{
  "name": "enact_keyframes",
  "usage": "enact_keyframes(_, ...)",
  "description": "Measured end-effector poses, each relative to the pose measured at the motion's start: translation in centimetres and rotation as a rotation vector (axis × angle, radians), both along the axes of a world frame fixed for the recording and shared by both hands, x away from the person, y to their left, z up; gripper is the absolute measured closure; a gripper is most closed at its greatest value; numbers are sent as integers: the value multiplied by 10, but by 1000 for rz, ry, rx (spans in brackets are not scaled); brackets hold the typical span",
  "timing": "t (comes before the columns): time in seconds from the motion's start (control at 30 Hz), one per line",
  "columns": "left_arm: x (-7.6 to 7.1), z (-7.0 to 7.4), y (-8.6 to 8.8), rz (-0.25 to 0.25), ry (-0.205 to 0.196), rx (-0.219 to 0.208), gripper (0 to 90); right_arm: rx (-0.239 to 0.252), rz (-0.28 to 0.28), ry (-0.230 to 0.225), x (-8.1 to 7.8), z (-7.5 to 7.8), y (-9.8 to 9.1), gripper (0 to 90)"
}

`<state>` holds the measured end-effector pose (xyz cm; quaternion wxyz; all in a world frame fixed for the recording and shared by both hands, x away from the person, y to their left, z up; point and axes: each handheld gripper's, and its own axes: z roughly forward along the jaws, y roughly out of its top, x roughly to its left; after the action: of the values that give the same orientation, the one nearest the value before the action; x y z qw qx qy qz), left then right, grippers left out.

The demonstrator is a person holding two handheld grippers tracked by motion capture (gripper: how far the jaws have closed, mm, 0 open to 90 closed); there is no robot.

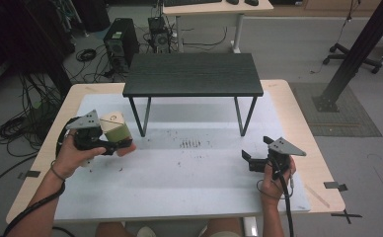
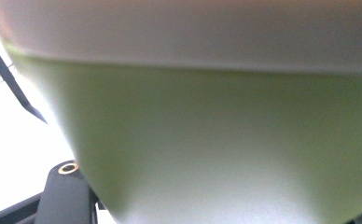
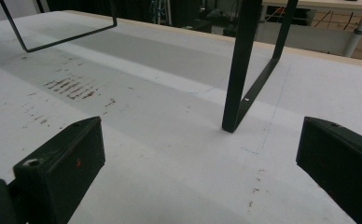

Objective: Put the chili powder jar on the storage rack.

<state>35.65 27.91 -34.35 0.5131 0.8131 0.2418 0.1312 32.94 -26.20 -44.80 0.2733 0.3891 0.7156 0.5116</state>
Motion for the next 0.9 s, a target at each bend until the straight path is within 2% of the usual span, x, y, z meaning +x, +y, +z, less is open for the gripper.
enact_keyframes(0.17,5,22,-6,-17,-21,1,299,-4,3,1,0,0,0,11)
enact_keyframes(0.37,9,47,-14,-40,-42,-18,300,-5,4,1,0,0,0,11)
enact_keyframes(0.8,22,96,-38,-80,-87,1,299,-5,4,-2,-1,0,0,11)
enact_keyframes(0.9,26,106,-45,-103,-91,9,299,-5,4,-4,-1,1,0,11)
